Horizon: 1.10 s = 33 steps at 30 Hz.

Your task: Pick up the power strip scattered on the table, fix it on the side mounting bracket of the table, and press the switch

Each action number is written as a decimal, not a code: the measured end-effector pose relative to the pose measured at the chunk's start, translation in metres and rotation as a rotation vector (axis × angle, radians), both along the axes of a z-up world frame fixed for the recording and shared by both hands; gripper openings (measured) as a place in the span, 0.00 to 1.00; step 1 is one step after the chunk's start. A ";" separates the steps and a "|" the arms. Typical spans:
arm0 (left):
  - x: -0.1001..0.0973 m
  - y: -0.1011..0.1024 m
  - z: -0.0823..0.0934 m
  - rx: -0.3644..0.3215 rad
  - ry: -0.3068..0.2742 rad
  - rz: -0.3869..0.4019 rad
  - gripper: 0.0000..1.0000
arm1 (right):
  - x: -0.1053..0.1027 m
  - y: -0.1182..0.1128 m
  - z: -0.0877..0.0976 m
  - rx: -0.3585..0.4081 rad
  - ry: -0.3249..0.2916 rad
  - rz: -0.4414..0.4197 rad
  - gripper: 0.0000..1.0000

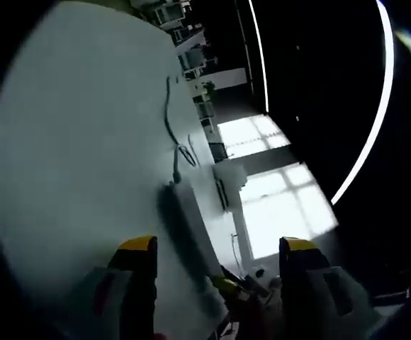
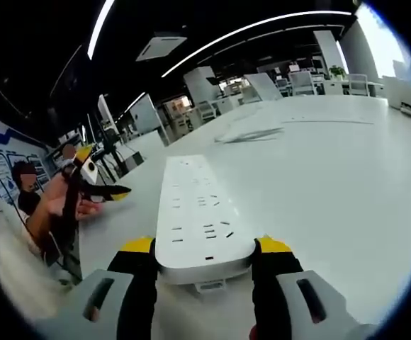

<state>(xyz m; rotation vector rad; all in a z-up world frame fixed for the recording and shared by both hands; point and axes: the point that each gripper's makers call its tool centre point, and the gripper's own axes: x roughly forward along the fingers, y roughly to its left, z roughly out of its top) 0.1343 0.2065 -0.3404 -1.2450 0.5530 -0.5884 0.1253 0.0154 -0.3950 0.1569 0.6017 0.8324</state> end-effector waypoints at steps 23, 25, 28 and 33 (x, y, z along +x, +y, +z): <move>0.022 -0.027 -0.017 -0.022 0.068 -0.058 0.72 | -0.001 -0.001 -0.001 -0.016 -0.008 0.007 0.49; 0.022 -0.030 -0.015 -0.024 0.068 -0.056 0.72 | -0.001 -0.001 -0.001 -0.014 -0.009 0.007 0.49; 0.026 -0.031 -0.017 -0.022 0.073 -0.054 0.72 | -0.001 -0.001 -0.001 -0.012 -0.007 0.008 0.49; 0.031 -0.034 -0.016 -0.032 0.080 -0.053 0.72 | -0.001 0.000 -0.001 -0.015 -0.006 0.011 0.49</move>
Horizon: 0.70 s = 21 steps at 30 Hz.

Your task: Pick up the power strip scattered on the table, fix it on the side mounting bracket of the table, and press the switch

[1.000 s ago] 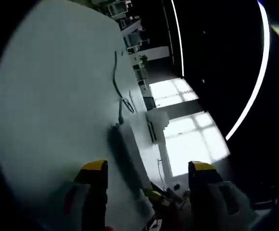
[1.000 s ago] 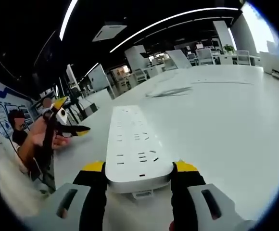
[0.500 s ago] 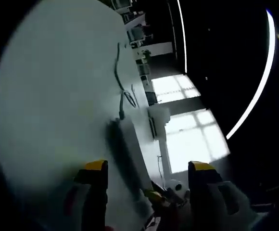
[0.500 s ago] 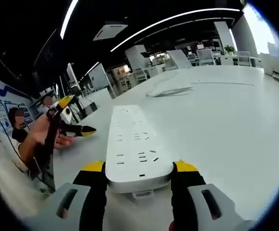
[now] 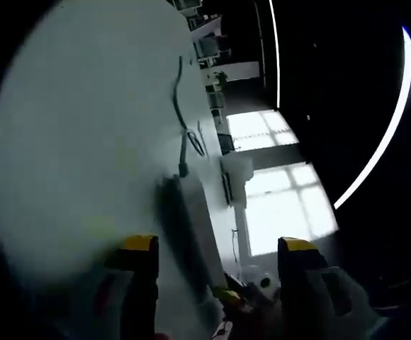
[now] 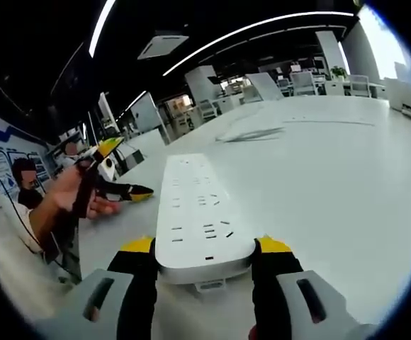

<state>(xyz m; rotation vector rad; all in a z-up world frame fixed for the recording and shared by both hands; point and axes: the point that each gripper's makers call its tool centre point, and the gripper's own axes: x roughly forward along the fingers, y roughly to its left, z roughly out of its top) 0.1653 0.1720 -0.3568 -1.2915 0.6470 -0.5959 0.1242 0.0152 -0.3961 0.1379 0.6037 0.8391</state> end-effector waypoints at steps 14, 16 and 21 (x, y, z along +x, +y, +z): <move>0.020 -0.017 0.001 -0.016 0.002 -0.007 0.73 | -0.002 0.001 0.000 -0.001 -0.003 0.004 0.49; 0.024 -0.018 0.000 -0.012 0.004 -0.007 0.73 | -0.002 0.001 0.000 0.001 -0.003 0.003 0.49; 0.028 -0.023 0.000 -0.009 0.008 -0.007 0.73 | -0.002 0.001 0.000 0.006 0.002 0.000 0.49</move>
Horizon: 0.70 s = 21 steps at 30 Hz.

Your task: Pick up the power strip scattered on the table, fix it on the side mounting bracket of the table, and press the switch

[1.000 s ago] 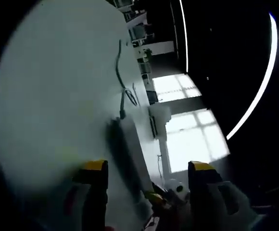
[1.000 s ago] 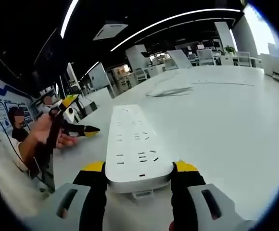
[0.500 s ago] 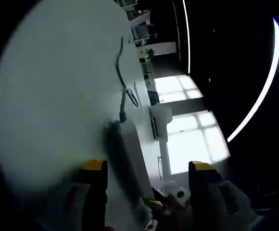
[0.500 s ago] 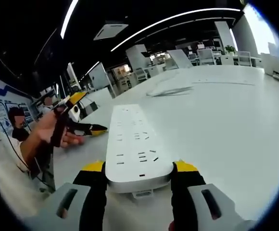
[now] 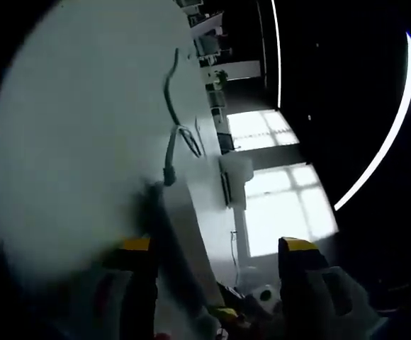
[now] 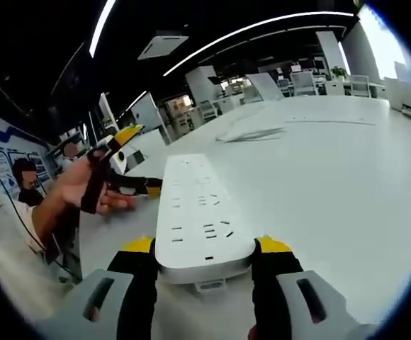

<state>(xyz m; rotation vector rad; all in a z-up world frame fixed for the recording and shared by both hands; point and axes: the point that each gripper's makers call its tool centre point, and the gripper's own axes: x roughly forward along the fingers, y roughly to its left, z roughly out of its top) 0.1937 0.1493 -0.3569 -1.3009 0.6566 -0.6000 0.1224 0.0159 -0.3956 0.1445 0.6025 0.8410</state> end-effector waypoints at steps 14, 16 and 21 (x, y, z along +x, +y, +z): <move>0.017 -0.012 -0.008 0.015 0.023 0.015 0.70 | 0.001 0.000 0.000 0.012 -0.005 -0.002 0.49; 0.018 -0.012 -0.008 0.019 0.025 0.019 0.69 | 0.001 0.000 0.000 0.012 -0.007 -0.001 0.49; 0.019 -0.014 -0.009 0.026 0.029 0.024 0.67 | 0.001 -0.001 0.000 0.011 -0.009 0.004 0.49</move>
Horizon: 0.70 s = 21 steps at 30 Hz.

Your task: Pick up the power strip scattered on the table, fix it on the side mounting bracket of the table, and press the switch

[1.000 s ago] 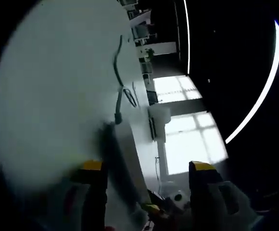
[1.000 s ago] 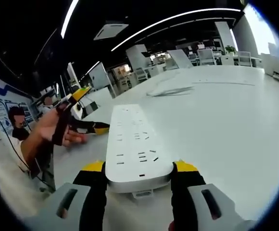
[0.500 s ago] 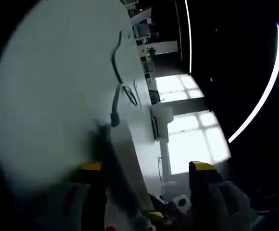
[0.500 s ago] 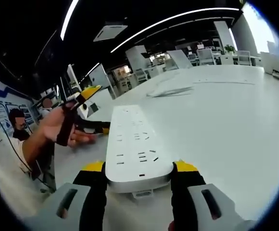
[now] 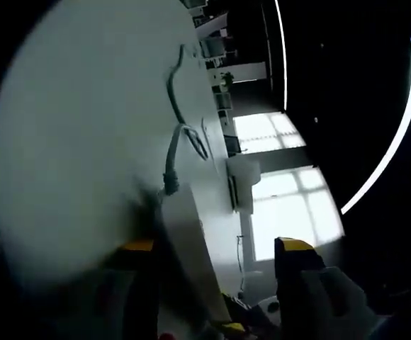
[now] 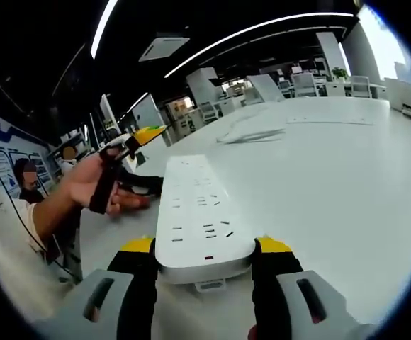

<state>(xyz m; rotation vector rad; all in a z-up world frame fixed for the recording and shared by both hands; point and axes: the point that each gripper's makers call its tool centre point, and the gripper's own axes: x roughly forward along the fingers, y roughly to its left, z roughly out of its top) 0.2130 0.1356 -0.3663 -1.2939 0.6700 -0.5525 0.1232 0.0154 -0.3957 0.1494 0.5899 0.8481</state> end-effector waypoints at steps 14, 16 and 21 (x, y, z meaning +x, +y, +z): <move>0.008 0.003 -0.006 0.000 0.022 0.035 0.59 | -0.001 0.000 0.000 -0.011 -0.012 0.006 0.49; 0.010 0.004 -0.007 -0.001 0.023 0.042 0.59 | -0.001 0.000 0.000 -0.012 -0.011 0.008 0.49; 0.014 0.006 -0.012 -0.001 0.030 0.057 0.54 | -0.001 0.000 -0.001 -0.012 -0.012 0.009 0.49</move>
